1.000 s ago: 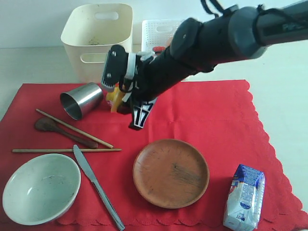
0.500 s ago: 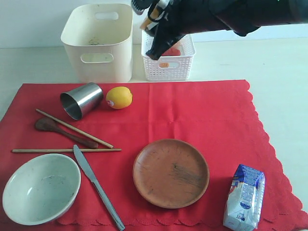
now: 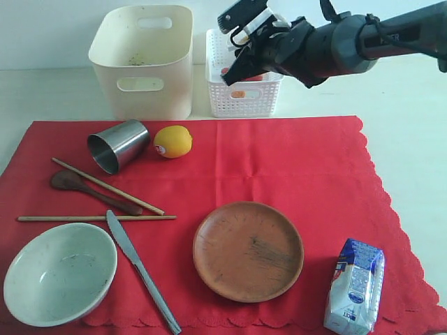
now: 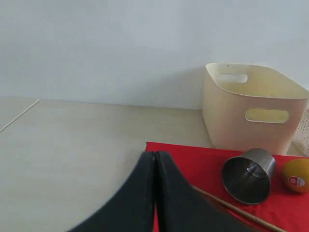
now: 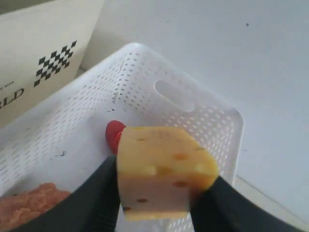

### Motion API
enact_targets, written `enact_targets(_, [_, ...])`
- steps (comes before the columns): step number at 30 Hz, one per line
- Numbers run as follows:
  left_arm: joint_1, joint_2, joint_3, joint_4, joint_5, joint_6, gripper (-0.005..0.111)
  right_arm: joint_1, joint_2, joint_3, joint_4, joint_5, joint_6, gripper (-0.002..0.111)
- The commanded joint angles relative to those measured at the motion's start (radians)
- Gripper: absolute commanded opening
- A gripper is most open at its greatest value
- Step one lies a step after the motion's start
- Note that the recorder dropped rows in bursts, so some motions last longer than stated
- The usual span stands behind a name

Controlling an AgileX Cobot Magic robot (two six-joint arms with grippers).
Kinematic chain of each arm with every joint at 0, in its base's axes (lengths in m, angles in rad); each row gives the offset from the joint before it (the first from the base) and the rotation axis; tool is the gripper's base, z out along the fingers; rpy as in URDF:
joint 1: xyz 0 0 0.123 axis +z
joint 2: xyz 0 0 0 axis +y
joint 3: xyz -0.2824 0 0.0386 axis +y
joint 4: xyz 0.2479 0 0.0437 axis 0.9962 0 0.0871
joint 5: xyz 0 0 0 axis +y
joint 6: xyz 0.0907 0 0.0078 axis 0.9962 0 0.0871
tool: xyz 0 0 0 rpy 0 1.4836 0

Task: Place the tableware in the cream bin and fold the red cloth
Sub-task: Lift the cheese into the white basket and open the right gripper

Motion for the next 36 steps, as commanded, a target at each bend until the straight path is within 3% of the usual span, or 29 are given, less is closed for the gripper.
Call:
enact_targets(1, [0.002,-0.007,-0.001,-0.002,-0.006,0.003,0.001,-0.006,0.026,-0.017,0.003,-0.051,0.050,0.002])
enact_targets(19, [0.002,-0.007,-0.001,-0.002,-0.006,0.003,0.001,-0.006,0.028,-0.017,0.005,-0.079,0.090,0.076])
enact_targets(36, [0.002,-0.007,-0.001,-0.002,-0.006,0.003,0.001,-0.006,0.023,-0.017,0.005,-0.021,0.089,0.079])
